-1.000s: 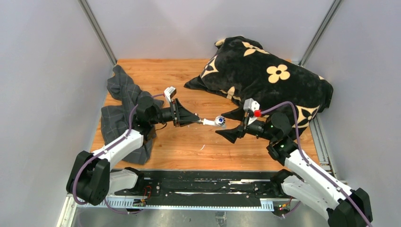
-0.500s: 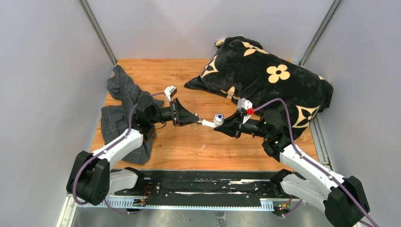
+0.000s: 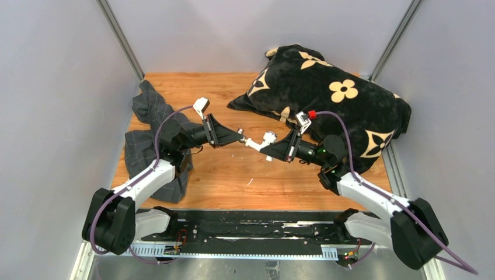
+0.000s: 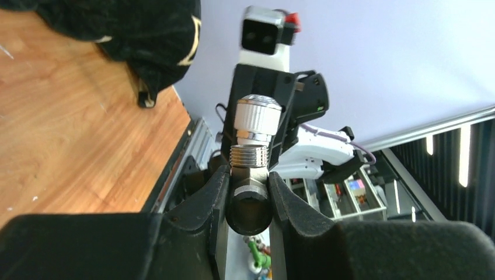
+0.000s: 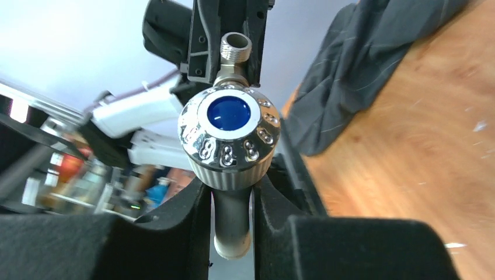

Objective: Install the water faucets

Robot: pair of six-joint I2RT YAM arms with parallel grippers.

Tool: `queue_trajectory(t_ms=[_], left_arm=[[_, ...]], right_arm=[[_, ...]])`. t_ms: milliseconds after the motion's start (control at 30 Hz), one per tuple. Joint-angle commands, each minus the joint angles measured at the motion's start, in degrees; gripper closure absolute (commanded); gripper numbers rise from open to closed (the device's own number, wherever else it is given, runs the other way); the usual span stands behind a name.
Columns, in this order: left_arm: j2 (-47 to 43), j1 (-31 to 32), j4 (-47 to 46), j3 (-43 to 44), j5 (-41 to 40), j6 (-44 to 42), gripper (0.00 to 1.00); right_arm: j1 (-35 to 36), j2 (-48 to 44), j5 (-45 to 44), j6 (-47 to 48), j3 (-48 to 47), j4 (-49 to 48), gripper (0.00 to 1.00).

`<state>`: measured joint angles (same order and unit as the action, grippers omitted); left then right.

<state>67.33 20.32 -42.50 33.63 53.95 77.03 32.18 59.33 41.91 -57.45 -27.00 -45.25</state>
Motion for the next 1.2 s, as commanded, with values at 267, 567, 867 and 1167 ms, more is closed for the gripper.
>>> queue_trajectory(t_ms=[267, 567, 867, 1167], left_arm=[[-1.3, 1.0, -15.1, -2.0, -6.1, 2.6, 1.0], [-3.6, 1.0, -5.9, -1.0, -8.7, -1.4, 1.0], [-3.6, 0.7, 4.2, 2.1, -9.8, -2.7, 1.0], [-2.7, 0.7, 19.0, 5.4, -13.1, -3.3, 1.0]], right_arm=[[-0.7, 25.9, -0.4, -50.8, 4.7, -45.7, 0.99], [-2.5, 21.3, 0.5, -43.3, 8.4, -40.2, 0.29], [-11.5, 2.8, 9.8, -31.4, 11.5, -14.1, 0.28], [-11.3, -23.8, -13.4, 41.7, -20.2, 73.1, 0.2]])
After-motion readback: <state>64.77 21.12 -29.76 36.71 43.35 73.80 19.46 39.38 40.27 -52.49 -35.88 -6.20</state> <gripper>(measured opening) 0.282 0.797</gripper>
